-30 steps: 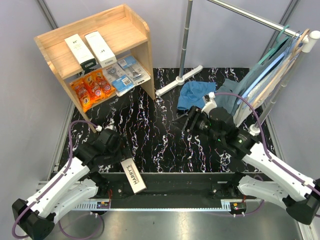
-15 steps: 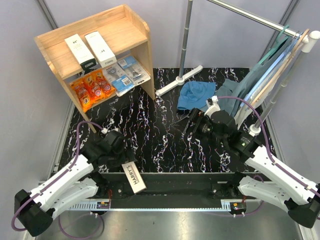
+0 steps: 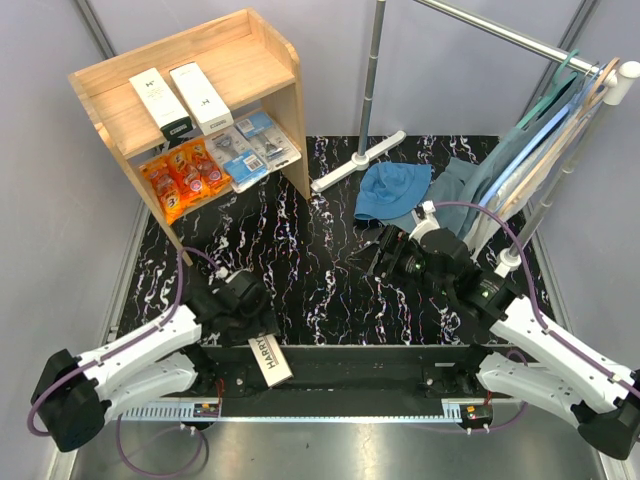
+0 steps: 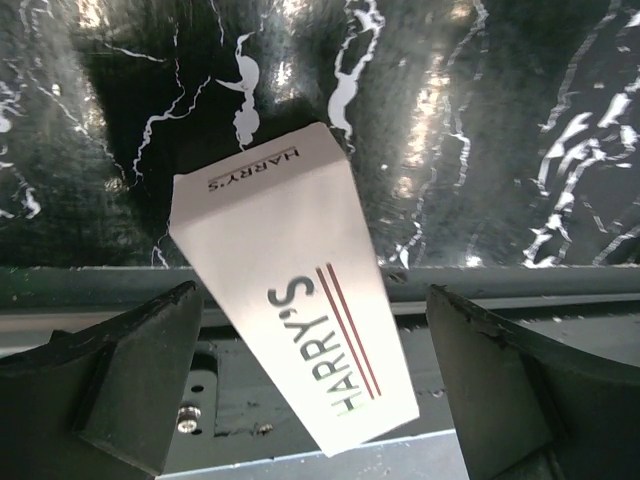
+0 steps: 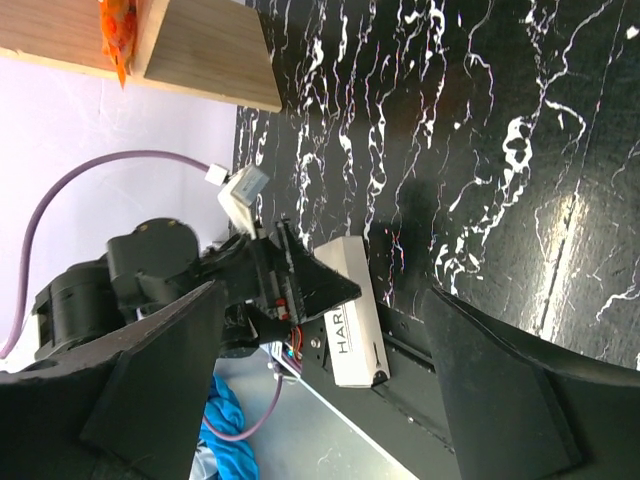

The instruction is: Place and organize the shaving razors onto the shelf

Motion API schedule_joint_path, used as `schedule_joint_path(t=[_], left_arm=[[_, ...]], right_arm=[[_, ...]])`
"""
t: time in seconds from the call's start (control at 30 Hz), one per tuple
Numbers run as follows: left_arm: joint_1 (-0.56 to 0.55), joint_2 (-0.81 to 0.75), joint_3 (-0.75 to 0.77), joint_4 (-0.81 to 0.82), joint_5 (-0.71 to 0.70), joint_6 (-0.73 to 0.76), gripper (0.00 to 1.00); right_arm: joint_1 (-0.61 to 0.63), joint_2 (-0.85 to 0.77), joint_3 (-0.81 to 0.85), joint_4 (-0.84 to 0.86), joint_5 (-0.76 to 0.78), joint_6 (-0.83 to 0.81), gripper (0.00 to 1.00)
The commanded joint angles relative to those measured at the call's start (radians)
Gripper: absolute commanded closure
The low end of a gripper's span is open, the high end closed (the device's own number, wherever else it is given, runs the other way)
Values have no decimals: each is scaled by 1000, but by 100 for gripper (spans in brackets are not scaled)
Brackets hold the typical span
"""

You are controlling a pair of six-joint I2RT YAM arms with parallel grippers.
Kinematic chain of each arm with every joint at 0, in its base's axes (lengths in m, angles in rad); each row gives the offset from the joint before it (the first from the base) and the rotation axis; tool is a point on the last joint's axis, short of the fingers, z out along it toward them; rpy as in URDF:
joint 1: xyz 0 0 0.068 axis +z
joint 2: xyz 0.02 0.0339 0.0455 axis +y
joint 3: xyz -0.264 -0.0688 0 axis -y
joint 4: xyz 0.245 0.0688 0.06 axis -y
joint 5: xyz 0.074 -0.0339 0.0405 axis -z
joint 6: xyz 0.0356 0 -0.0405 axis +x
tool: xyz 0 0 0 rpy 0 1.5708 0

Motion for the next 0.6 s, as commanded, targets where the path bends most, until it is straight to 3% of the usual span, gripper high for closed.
schedule_joint_path(t=[0.0,0.17,0.57], left_arm=[[-8,38,-31,96,-7,-20,7],[-8,82,-66,141,-28,-31,11],[-7,164,-60,236,-16,-20,45]], right_arm=[[4,-26,-8,36,-19,13,10],[4,-26,-20,42,-33,18,9],[4,-18,-54,63,-71,41,0]])
